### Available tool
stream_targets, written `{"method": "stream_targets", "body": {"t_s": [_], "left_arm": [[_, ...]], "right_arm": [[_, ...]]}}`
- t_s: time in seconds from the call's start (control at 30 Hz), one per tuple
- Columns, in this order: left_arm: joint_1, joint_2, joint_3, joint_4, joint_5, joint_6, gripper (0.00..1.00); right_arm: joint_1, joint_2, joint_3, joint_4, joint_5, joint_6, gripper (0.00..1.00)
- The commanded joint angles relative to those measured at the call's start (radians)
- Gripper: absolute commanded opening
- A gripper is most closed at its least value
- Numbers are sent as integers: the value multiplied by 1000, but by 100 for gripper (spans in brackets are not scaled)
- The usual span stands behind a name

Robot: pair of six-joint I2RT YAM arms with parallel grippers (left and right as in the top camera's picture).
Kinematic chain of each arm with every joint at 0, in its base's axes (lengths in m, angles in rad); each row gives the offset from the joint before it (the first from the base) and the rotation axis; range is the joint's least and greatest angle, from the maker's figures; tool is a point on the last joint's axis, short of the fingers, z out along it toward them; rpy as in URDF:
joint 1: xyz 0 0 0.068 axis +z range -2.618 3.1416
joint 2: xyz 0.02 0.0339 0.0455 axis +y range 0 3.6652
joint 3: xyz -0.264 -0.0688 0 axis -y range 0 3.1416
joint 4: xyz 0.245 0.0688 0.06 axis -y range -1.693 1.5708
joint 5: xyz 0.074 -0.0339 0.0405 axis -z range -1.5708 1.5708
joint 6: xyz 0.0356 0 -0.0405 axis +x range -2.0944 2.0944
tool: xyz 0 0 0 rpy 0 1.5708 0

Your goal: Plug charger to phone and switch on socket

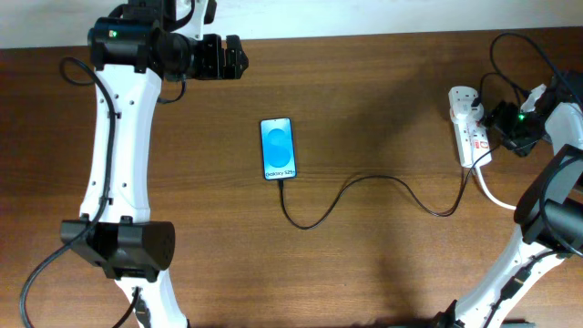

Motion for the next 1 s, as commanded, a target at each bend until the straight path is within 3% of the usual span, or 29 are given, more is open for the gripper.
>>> {"method": "stream_targets", "body": {"t_s": [0.0, 0.43, 0.97], "left_arm": [[0, 7, -1, -2, 2, 13, 99], [0, 7, -1, -2, 2, 13, 99], [0, 7, -1, -2, 2, 13, 99]], "right_arm": [[8, 36, -11, 8, 71, 14, 79], [12, 36, -11, 3, 93, 10, 79], [58, 36, -12, 22, 0, -95, 78]]}}
